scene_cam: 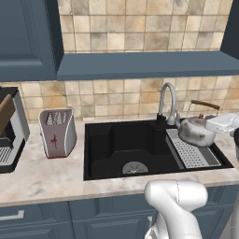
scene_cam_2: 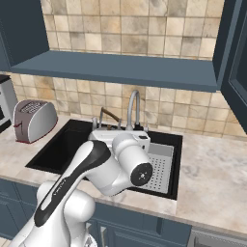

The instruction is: Open the cabinet, pick the kettle from the cabinet, and place it in the sink.

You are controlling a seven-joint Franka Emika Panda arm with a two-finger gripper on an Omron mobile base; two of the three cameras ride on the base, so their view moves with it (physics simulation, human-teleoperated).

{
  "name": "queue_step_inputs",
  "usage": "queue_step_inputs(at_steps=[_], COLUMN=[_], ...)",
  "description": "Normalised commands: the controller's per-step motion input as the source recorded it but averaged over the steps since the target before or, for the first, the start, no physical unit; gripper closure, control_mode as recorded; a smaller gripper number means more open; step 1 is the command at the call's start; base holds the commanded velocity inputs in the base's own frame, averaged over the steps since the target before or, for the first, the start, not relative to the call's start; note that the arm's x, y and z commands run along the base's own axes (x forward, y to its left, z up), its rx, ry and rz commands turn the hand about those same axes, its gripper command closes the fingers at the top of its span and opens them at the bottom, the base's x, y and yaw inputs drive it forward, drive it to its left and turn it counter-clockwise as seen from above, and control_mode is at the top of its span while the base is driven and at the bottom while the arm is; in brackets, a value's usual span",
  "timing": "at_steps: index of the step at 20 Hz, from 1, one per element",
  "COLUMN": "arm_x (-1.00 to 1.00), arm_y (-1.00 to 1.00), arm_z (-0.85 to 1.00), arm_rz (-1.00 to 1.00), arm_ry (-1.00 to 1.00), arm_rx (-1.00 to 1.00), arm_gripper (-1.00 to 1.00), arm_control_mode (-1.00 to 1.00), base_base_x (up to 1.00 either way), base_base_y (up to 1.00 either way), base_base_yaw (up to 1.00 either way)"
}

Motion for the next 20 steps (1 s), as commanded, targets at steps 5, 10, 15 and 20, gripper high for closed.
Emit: queue_step_inputs(at_steps=[5, 10, 15, 20], arm_x=[0.0, 0.0, 0.0, 0.0], arm_y=[0.0, 0.0, 0.0, 0.0], arm_z=[0.0, 0.0, 0.0, 0.0], arm_rz=[0.0, 0.0, 0.0, 0.0], arm_ry=[0.0, 0.0, 0.0, 0.0], arm_rx=[0.0, 0.0, 0.0, 0.0], arm_gripper=[1.0, 1.0, 1.0, 1.0], arm_control_mode=[1.0, -1.0, -1.0, -1.0], base_base_x=[0.0, 0.0, 0.0, 0.0], base_base_y=[0.0, 0.0, 0.0, 0.0], base_base_yaw=[0.0, 0.0, 0.0, 0.0])
